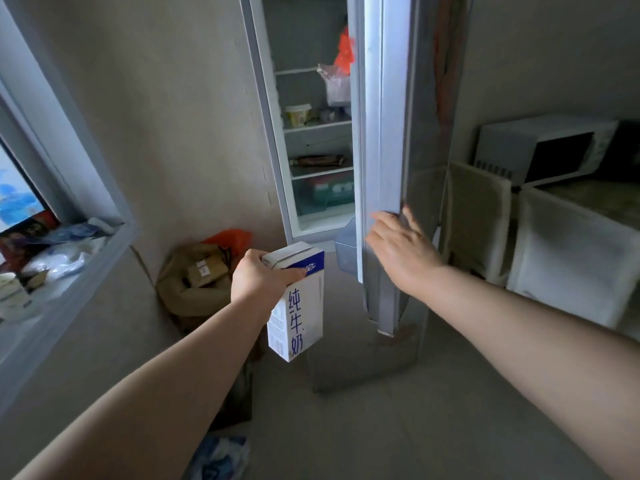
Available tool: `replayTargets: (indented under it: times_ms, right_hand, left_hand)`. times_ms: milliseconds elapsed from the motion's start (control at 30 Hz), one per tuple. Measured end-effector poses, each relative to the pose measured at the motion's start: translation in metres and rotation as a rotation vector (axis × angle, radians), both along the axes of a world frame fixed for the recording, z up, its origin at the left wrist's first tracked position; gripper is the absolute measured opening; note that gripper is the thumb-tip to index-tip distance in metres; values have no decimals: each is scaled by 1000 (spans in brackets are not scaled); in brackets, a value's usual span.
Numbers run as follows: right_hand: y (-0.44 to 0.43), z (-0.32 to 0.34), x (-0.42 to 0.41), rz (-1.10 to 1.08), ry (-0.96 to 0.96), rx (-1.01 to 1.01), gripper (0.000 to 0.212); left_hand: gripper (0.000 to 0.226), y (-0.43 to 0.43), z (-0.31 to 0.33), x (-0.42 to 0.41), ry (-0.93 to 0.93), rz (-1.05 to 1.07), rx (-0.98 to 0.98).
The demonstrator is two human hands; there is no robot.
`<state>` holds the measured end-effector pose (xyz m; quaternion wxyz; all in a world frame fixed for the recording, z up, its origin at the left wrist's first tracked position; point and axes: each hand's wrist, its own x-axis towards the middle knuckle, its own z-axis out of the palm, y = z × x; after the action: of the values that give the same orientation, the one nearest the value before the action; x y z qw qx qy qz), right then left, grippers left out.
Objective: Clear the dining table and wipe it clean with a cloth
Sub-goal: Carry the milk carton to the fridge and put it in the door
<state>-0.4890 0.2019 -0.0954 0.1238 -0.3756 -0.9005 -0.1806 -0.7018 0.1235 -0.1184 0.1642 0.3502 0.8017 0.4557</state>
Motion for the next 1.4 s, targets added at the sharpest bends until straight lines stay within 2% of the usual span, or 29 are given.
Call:
replayTargets:
  times_ms: [200, 467, 667, 933, 1000, 1167, 1267, 1400]
  right_hand:
    - [-28, -2, 28, -150, 17, 2, 50]
    - [-50, -10, 62, -354, 28, -40, 48]
    - [-49, -14, 91, -496, 42, -61, 63]
    - [-34, -21, 137, -627, 140, 10, 60]
    - [-28, -22, 142, -609, 205, 100, 56]
    - [0, -19, 145, -354, 311, 205, 39]
    - [13, -16, 142, -283, 255, 85, 45]
    - [26, -19, 144, -368, 104, -146, 35]
  left_hand:
    - [58, -4, 13, 6, 35, -115, 16]
    - [51, 4, 19, 25, 37, -303, 32]
    - [53, 19, 22, 50, 31, -384, 38]
    - [52, 45, 32, 84, -9, -421, 75]
    - [56, 53, 35, 91, -17, -405, 97]
    - [56, 77, 51, 115, -54, -354, 174]
    - [52, 90, 64, 128, -96, -319, 234]
    - [51, 107, 80, 146, -150, -286, 332]
